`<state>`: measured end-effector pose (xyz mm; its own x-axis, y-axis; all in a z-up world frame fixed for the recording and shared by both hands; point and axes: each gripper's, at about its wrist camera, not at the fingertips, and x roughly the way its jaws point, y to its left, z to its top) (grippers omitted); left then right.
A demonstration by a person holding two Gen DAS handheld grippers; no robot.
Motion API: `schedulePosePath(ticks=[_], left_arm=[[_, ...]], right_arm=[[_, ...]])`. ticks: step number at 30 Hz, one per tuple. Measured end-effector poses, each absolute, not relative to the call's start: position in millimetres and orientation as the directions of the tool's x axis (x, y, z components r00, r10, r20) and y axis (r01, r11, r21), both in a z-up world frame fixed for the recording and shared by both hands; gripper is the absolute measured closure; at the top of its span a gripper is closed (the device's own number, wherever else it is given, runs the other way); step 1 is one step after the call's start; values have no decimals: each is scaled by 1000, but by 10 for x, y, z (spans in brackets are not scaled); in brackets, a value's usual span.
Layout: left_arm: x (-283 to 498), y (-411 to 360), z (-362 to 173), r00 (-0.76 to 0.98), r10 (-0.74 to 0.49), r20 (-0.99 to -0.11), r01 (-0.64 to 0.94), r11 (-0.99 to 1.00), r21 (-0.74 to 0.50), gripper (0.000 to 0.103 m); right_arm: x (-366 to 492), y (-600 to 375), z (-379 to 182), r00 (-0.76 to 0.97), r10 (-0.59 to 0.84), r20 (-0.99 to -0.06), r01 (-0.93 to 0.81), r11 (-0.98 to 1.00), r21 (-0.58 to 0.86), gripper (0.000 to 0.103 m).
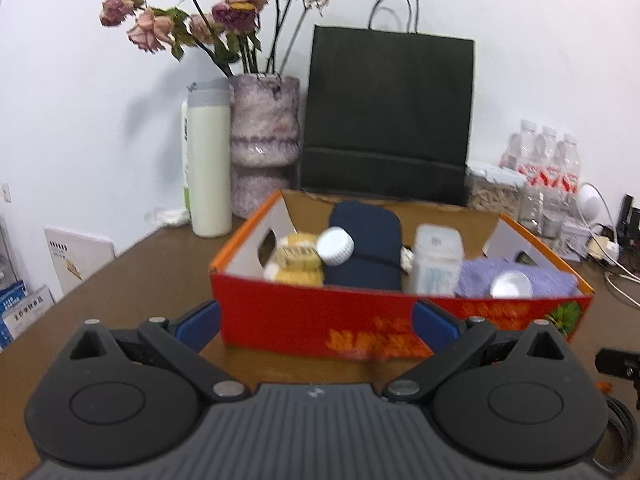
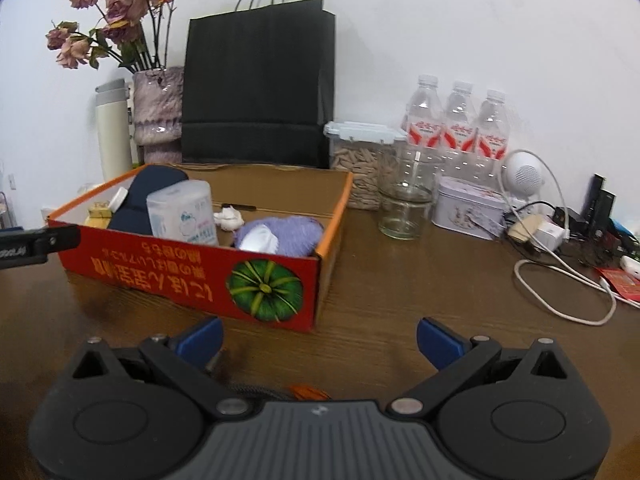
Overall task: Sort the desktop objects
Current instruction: 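Move back and grasp the black braided cable with the left gripper, then grasp the small orange item with the right gripper while the left lifts the cable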
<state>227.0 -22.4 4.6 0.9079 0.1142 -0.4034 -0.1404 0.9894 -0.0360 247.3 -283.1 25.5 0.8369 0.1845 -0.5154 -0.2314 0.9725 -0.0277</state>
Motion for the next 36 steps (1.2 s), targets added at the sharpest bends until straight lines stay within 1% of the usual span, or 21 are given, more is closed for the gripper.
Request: schedulePosePath(ticks=[2,7,11,14,20,23,28,31,34,36], left_arm=[[2221,-291,24,899,91,-428,-119,992,-40,0],[2123,-628,-69,864,-11,-504,-14,999,-46,0],[2052,-1020,-127,838,-90,-539,82,996,-39,0],[2035,-1283,-163,817,-128,-562,131,991,-35,0],[2097,-1682,-206,757,-206,-620,195,977,-86,0],[2161,-1854,-249,730,-200,-654,199,977,-76,0],[2241,-2007,-289,714,-174,-678,186,981,-55,0],[2284,-2083,-323,706,-133,-695,170,985,-16,0],[2289,-2122,-364,712,-102,-695,157,988,15,0],[2287,-2117,-372,716,-97,-692,145,989,11,0]], right_arm=[[2433,-2917,253,837,177,-518,-218,976,-18,0],[2374,-3164,200,829,155,-538,-192,981,-12,0],[2346,-3387,121,818,129,-561,-164,986,-13,0],[2349,-3563,91,816,115,-567,-141,990,-2,0],[2449,-3899,55,811,124,-572,-120,992,45,0],[2514,-4020,3,802,130,-583,-123,991,53,0],[2579,-4163,-40,795,138,-590,-126,990,62,0],[2605,-4239,-47,793,145,-591,-128,989,72,0],[2599,-4288,-51,794,146,-589,-125,989,77,0],[2582,-4303,-44,797,149,-585,-125,989,83,0]])
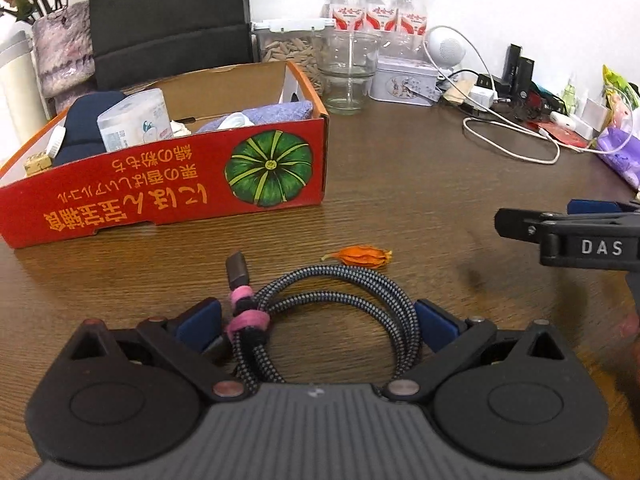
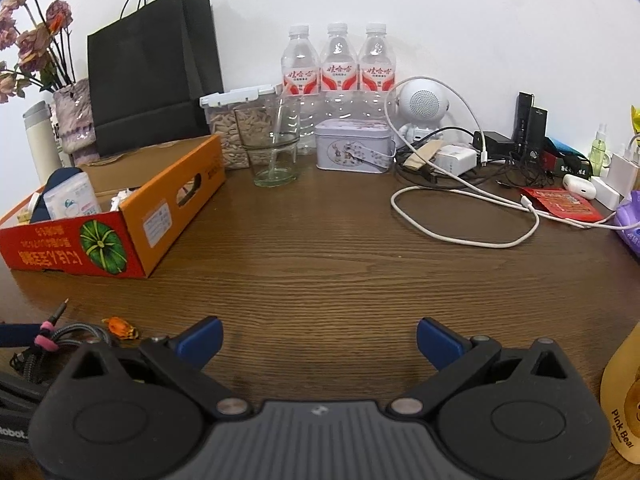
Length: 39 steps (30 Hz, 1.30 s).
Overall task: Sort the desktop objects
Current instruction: 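Grasp the small orange item with the right gripper while the left lifts the cable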
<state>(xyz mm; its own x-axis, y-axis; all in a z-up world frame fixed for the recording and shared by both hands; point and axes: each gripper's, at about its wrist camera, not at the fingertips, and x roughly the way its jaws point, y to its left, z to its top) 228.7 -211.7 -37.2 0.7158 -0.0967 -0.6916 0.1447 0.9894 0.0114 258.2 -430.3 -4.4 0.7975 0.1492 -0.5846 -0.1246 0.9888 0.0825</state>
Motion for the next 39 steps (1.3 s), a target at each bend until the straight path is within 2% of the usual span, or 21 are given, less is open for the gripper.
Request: schedulePosePath(ticks=[3,5,8,25,28,30,33,34,36,37,39], left_arm=[[2264,-2109,-384,725,-96,-682,140,990,9,0],[2229,-2099,-375,741,-90,-665,135,991,15,9],[2230,-2046,-360,744,-99,-661,133,991,2,10],[2274,-1297,-198,791,-63,-609,26,997,-70,11],[2279,-1138,-187,798,-57,-600,14,997,-76,11],[2283,-1045,-174,803,-57,-594,11,997,-82,11],[2288,-934,-157,808,-60,-586,13,996,-84,11],[2291,-901,-151,810,-61,-583,14,996,-85,11],[2291,-849,-144,812,-65,-580,19,996,-85,11],[2288,-824,-141,812,-68,-579,23,996,-86,11],[2282,-781,-138,812,-76,-579,30,996,-89,11]], right_arm=[[2554,-4290,-40,800,159,-579,-132,987,89,0],[2547,-4273,-44,799,163,-579,-137,987,88,0],[2540,-4251,-58,796,164,-582,-139,986,88,0],[2431,-3515,-54,778,223,-587,-252,967,33,0],[2458,-3347,-55,771,235,-592,-269,963,32,4],[2475,-3250,-60,769,232,-595,-273,962,21,13],[2521,-3098,-73,766,206,-609,-262,965,-4,35],[2534,-3069,-74,765,205,-610,-258,966,1,38],[2533,-3030,-61,762,219,-609,-265,964,15,59],[2521,-3003,-56,763,220,-607,-266,964,15,64],[2486,-2966,-55,762,227,-606,-274,962,16,84]])
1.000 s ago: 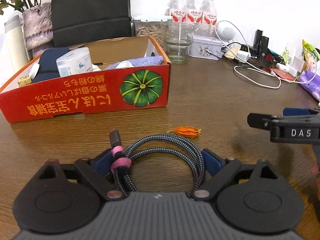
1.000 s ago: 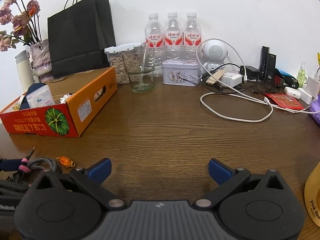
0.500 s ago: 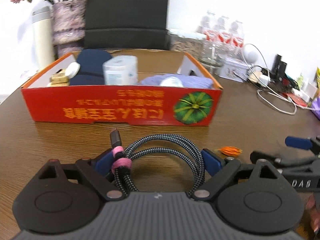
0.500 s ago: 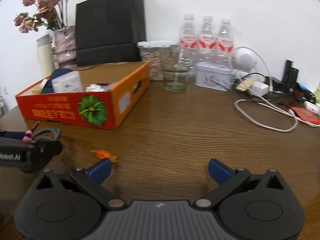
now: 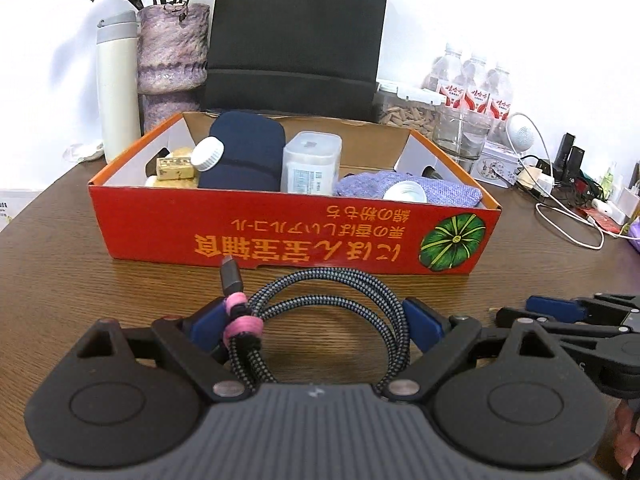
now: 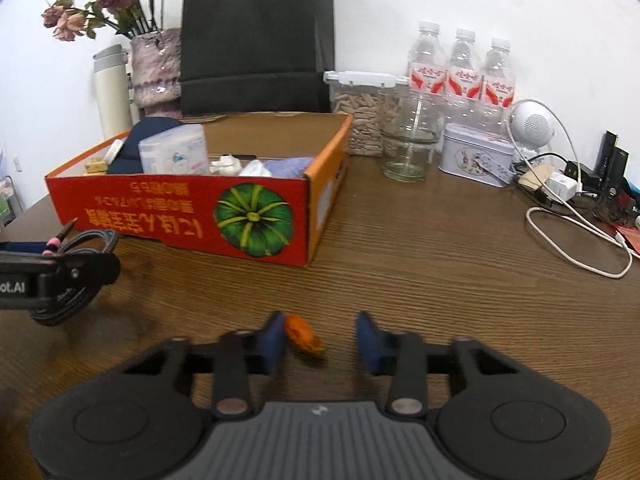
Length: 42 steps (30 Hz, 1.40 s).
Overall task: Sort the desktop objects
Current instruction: 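Grasp the small orange item with the right gripper while the left lifts the cable, then carry the cable and orange item into the box and open both grippers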
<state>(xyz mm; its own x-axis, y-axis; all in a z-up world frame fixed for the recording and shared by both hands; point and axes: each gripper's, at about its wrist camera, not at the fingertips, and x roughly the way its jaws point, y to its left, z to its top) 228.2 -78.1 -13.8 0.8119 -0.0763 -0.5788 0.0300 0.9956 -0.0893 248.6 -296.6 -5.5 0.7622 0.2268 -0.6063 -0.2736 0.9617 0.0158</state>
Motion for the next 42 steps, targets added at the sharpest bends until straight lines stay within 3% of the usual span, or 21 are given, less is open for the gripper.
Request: schedulePosePath(ticks=[1,5,24,42], left_arm=[[2277,-759,-135,812,-81,-579,34,995,-91,11],[2244,-704,-121,818,-81,-570,46,996,-76,11],[2004,-459,159,882,-86,-464,69,996,-55,11],[2366,-312,488,924,-62,-376,47,998,-50,11]], right_arm=[[2468,-2939,-54,761,234,-605,-279,960,21,89],[2392,-2809,-48,763,244,-599,-294,956,15,91],[2173,-2413,294,825,275,-493,-293,955,42,91],[2718,-2093,645,864,310,-396,-306,949,74,91]])
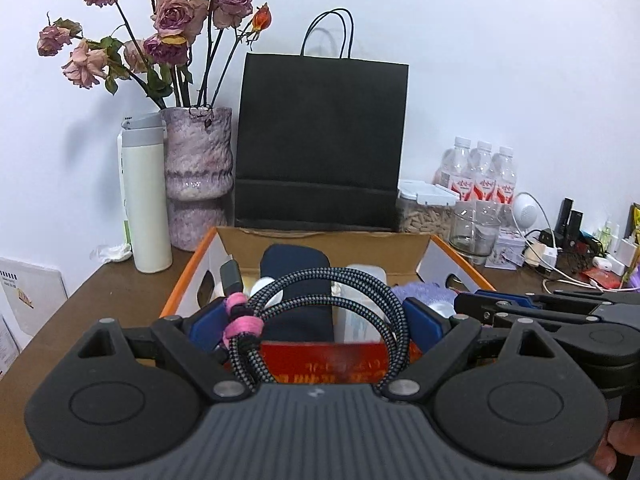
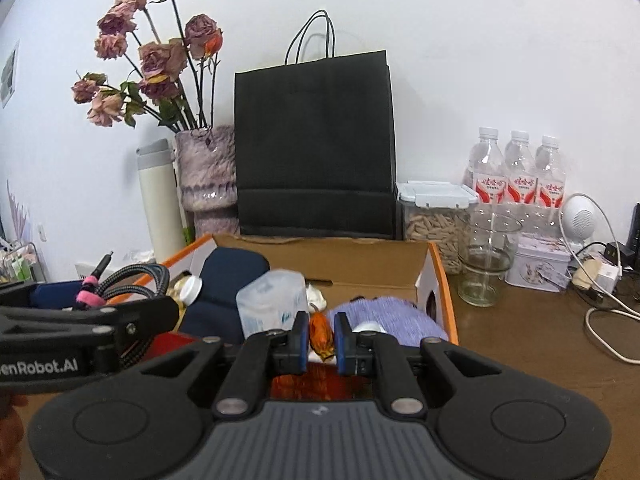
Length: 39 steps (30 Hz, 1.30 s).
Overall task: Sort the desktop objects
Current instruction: 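Carry the cable and orange item into the box and open both grippers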
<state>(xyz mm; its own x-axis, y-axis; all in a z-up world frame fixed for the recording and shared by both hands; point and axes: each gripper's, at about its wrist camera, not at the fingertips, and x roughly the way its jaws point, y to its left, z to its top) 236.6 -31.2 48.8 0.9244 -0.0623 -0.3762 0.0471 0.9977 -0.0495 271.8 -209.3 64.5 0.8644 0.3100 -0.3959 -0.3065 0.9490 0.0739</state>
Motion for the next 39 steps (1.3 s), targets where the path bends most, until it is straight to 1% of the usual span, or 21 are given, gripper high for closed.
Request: schedulePosePath(ticks=[8,19,33,34,35,36,37,39], left_arm=[[2729,-298,401,913,-50,-406,44,999,-23,10],[3126,-313,359,913,-27,-407,34,999,10,10],[3245,-314,267,906,8,-423,8,999,35,9],[3254,-307,261,905,12,-426,3,999,34,8],[3261,-300,256,904,16,-427,-2,999,34,6],[3263,-294,256,906,25,-424,-10,999,38,4],[3258,-289,263,908,35,-417,-19,999,42,0],[3241,-284,278,916,53,-398,-36,998,50,0]], right_arm=[[3076,-1994,582,861,317,-397,-321,945,60,91],[3421,-1904,496,861,309,-403,-325,945,31,91],[3506,-1929,404,852,296,-432,-308,950,45,90],[3514,-1938,398,853,291,-434,-301,953,48,88],[3523,-1950,395,852,287,-437,-296,954,51,82],[3529,-1961,397,853,285,-438,-291,955,55,72],[3531,-1971,400,854,282,-437,-286,956,58,66],[3526,-1985,405,857,279,-433,-281,958,60,46]])
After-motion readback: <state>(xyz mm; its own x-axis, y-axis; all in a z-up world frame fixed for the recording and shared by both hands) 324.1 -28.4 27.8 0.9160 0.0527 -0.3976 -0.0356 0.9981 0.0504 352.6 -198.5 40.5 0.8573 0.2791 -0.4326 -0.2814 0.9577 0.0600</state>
